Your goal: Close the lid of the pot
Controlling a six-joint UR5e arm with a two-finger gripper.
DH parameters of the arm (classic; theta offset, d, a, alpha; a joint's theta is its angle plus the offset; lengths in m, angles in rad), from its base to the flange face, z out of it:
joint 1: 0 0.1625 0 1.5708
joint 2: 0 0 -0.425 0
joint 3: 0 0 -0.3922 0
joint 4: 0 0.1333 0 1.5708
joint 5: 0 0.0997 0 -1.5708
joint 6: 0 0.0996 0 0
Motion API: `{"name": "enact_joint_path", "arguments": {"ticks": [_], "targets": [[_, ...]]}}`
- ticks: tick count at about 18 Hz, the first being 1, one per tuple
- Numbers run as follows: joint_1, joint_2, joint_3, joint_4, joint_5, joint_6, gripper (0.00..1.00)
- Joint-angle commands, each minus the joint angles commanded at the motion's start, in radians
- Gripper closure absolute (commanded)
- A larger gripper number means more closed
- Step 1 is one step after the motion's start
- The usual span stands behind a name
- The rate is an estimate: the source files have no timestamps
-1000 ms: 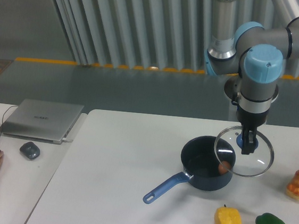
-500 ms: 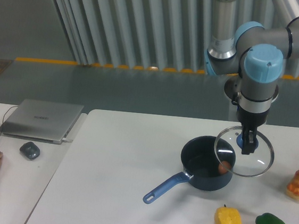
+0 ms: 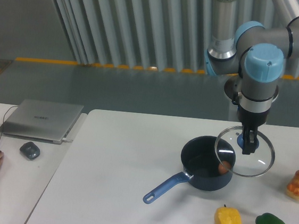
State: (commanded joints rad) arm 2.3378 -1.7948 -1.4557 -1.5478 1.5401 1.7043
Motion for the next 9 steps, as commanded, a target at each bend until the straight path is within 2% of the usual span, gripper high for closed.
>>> {"name": "enact_joint_path", "arguments": {"ticks": [9], "targets": [[-0.034, 0.009, -0.003, -0.002, -0.020, -0.066, 0.64]]}}
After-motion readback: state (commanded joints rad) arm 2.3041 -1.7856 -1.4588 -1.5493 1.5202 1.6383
